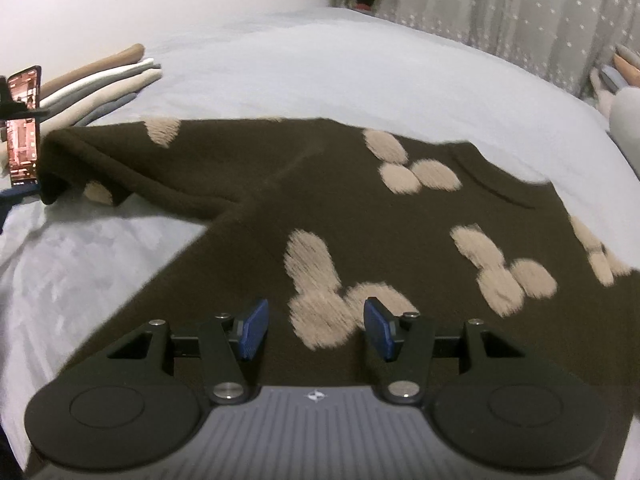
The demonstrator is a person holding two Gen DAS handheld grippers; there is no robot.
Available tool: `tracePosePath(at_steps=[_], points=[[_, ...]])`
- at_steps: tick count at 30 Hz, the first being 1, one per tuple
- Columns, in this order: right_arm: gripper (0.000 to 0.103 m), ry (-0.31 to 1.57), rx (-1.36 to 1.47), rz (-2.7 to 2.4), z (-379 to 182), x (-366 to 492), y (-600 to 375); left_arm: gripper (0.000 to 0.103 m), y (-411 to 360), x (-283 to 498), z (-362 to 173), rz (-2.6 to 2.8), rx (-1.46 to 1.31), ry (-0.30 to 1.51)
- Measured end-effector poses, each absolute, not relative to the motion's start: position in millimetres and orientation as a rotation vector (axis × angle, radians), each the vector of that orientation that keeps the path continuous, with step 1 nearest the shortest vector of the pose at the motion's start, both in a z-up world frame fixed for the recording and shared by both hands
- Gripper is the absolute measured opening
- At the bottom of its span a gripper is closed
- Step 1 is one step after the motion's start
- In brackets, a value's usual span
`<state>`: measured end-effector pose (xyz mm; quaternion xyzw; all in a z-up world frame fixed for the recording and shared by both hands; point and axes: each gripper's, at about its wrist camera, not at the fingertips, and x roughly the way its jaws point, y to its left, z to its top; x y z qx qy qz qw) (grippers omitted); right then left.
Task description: Fold clothes
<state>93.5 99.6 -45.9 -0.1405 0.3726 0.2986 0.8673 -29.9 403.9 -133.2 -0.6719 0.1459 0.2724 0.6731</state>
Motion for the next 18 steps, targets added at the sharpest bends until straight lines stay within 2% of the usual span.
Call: tracePosePath(at_steps=[3, 5, 6, 9, 12, 18], points=[[0.056, 0.757, -0.31, 0.664, -38.3, 94.6, 118.4, 0.069, 405.5, -23.6, -143.5, 0.663, -1.589, 0.345], [0.056, 0.735, -0.326, 0.702, -33.2, 94.6, 133.6, 0.059, 404.6, -19.9, -147.0, 0.685, -1.59, 0.344], [0.056, 0.724, -0.336, 0.723, -31.4, 94.6, 141.8, 0.057, 403.9, -18.0, -148.3, 0.697, -1.586, 0.344], [0.056, 0.69, -0.381, 0.783, -30.4, 93.3, 167.4, 0.031, 403.4, -17.3, -157.1, 0.709, -1.574, 0.335], [0.056, 0.639, -0.454, 0.849, -35.4, 90.3, 195.5, 0.016, 402.4, -14.7, -156.1, 0.716, -1.528, 0.326], [0.056, 0.535, -0.583, 0.918, -50.2, 88.4, 240.2, 0.011, 391.5, -8.4, -120.4, 0.629, -1.237, 0.229]])
